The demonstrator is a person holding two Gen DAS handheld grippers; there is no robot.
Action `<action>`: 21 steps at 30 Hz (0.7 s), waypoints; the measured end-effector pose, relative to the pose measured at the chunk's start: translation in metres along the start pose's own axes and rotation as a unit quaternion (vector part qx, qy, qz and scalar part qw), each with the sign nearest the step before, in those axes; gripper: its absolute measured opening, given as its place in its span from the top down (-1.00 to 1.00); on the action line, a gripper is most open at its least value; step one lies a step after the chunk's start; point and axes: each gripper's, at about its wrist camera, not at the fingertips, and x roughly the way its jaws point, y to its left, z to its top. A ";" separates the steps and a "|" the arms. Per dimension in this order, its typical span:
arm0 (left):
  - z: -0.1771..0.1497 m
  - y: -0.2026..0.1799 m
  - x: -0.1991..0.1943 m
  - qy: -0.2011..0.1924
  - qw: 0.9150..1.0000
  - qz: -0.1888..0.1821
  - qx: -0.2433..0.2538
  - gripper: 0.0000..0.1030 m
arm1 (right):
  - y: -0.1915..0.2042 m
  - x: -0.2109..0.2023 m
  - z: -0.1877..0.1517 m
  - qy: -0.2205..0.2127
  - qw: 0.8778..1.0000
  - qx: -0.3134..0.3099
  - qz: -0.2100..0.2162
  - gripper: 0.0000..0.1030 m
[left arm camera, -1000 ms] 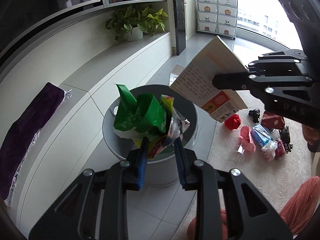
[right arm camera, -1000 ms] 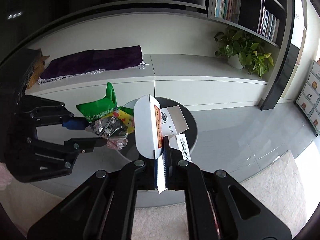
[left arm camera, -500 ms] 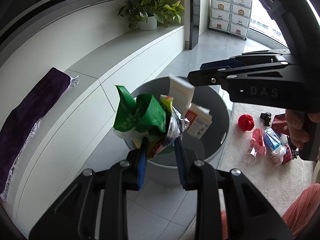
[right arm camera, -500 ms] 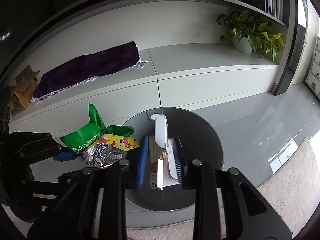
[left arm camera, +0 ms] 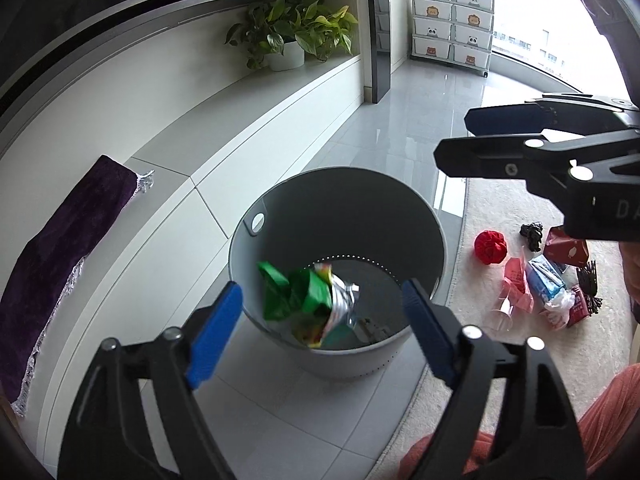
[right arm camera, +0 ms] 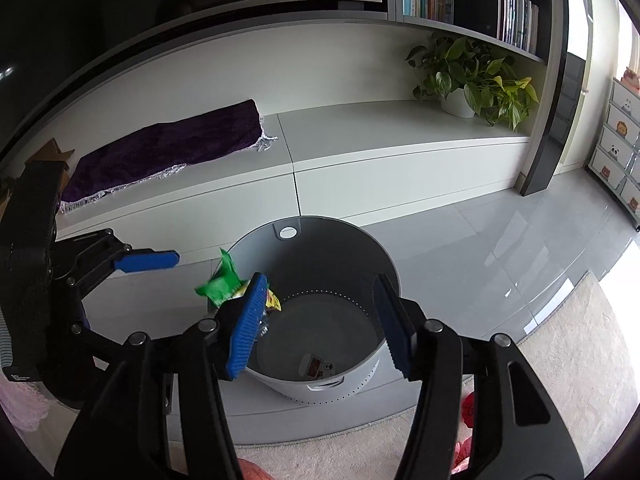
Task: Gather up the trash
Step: 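Carry both items over the grey bin and open both tools to drop them, then grasp the clear plastic cup with the left tool while the right tool grasps the pink paper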
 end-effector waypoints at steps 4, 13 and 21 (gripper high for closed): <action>0.005 -0.004 0.003 0.010 1.000 0.002 -0.001 -0.63 | -0.005 -0.011 -0.008 -0.001 1.000 -0.001 -0.006 -0.04; 0.007 -0.025 -0.001 0.017 1.000 0.017 -0.008 -0.63 | -0.031 -0.053 -0.049 -0.011 0.999 0.017 -0.030 -0.07; -0.003 -0.083 -0.007 0.007 1.000 0.004 0.006 -0.67 | -0.067 -0.097 -0.127 -0.008 0.994 0.059 -0.097 -0.27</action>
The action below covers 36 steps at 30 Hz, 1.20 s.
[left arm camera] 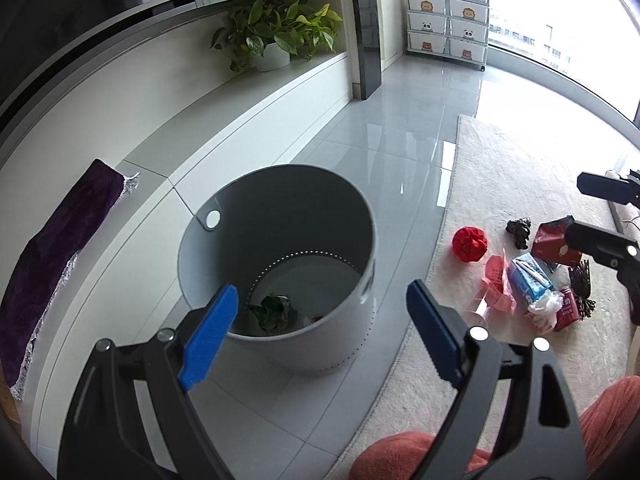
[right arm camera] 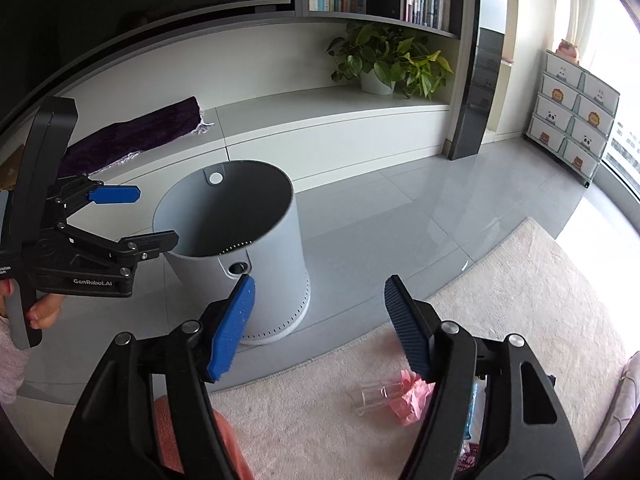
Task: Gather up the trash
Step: 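Grasp the clear plastic cup with the left tool while the right tool grasps the pink paper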
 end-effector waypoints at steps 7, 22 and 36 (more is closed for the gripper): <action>-0.031 -0.087 0.015 -0.029 0.996 -0.039 0.070 -0.67 | -0.053 -0.019 -0.088 0.023 0.994 0.059 -0.094 -0.26; -0.112 -0.211 0.152 0.112 0.985 -0.108 0.068 -0.59 | -0.112 0.056 -0.210 0.102 0.978 0.128 -0.127 0.03; -0.112 -0.249 0.248 0.170 0.976 -0.127 0.050 -0.24 | -0.146 0.164 -0.184 0.124 0.980 0.145 -0.063 0.07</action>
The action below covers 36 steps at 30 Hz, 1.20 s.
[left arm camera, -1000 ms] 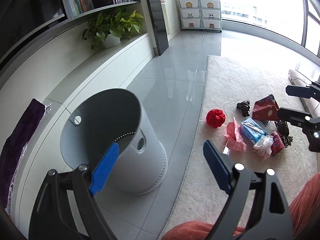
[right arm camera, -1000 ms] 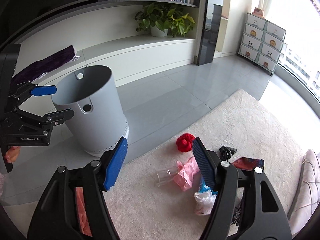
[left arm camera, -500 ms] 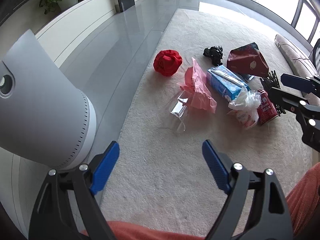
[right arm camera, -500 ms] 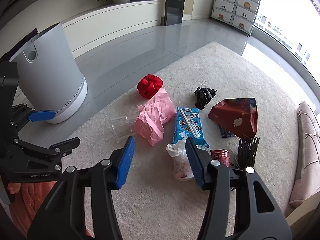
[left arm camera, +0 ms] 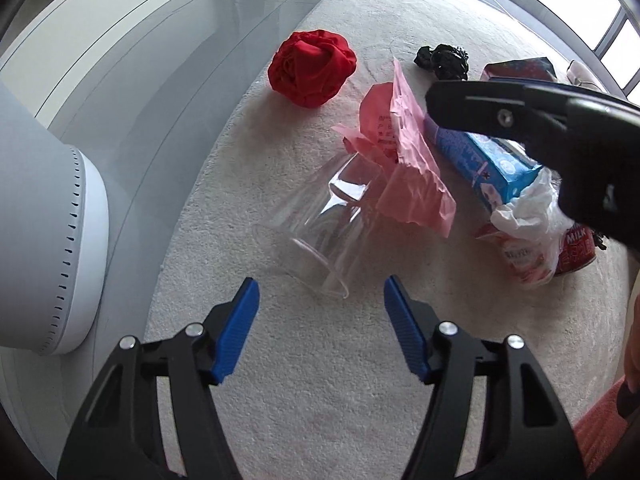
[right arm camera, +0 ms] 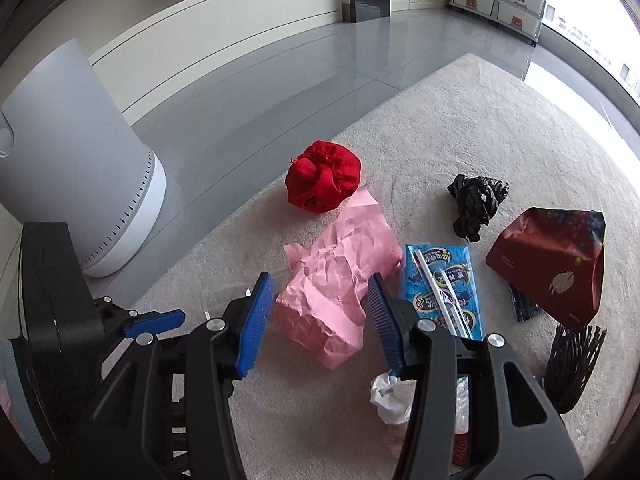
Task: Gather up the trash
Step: 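Grasp the clear plastic cup with the left tool while the right tool grasps the pink paper, then carry the cup and pink paper to the bin and release both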
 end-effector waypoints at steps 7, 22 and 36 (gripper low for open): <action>0.004 0.010 0.022 0.013 1.000 -0.009 -0.005 0.05 | 0.004 0.032 0.001 0.030 0.999 -0.015 0.002 0.07; 0.004 0.011 0.028 0.004 1.000 -0.021 -0.004 0.86 | -0.006 0.034 -0.027 0.052 0.997 -0.031 -0.037 0.93; -0.008 0.016 -0.027 -0.037 0.999 0.002 -0.002 0.90 | -0.004 -0.023 -0.020 0.002 1.000 -0.005 -0.030 0.96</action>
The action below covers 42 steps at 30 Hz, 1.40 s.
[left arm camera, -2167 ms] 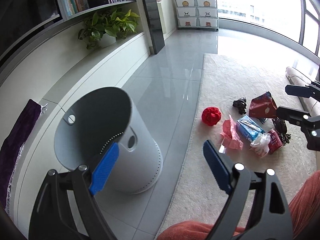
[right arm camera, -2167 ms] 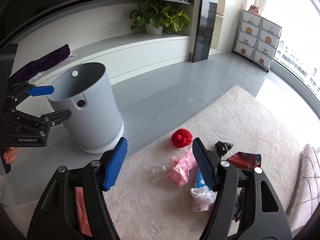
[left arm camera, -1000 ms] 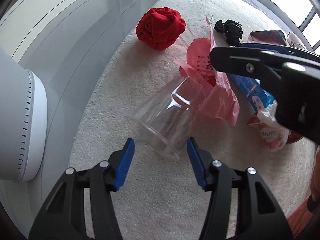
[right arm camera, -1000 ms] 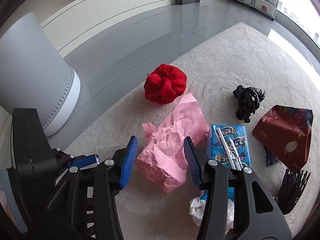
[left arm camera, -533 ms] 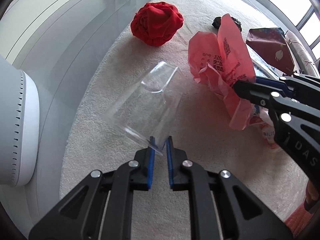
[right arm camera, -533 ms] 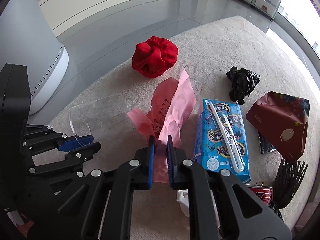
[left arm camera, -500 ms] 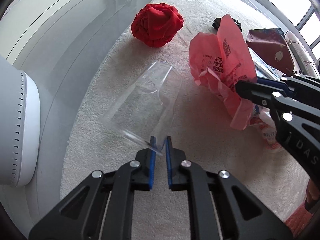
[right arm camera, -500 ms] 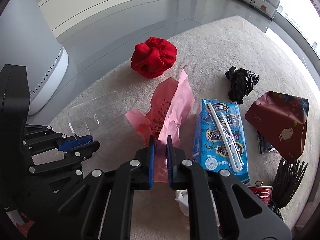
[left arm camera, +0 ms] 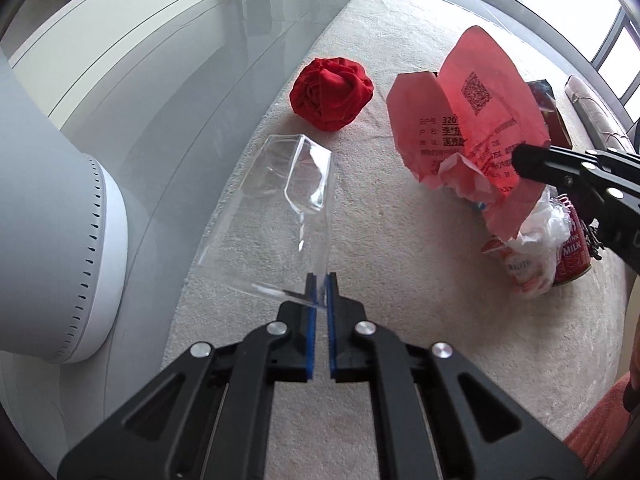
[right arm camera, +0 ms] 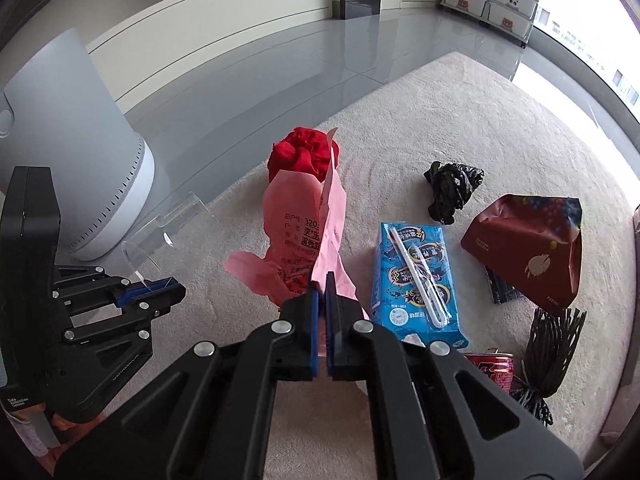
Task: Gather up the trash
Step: 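Carry the cup and pink paper to the bin and release both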
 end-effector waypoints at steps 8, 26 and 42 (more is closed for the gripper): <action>-0.008 0.023 -0.087 -0.058 0.998 0.022 -0.006 0.90 | 0.014 -0.063 0.003 -0.042 0.999 -0.004 0.005 0.96; -0.003 0.190 -0.301 -0.163 0.974 0.141 -0.074 0.90 | 0.152 -0.189 0.111 -0.164 0.977 -0.089 0.106 0.96; -0.008 0.262 -0.290 -0.147 0.974 0.135 -0.110 0.90 | 0.296 -0.155 0.184 -0.130 0.964 -0.155 0.175 0.95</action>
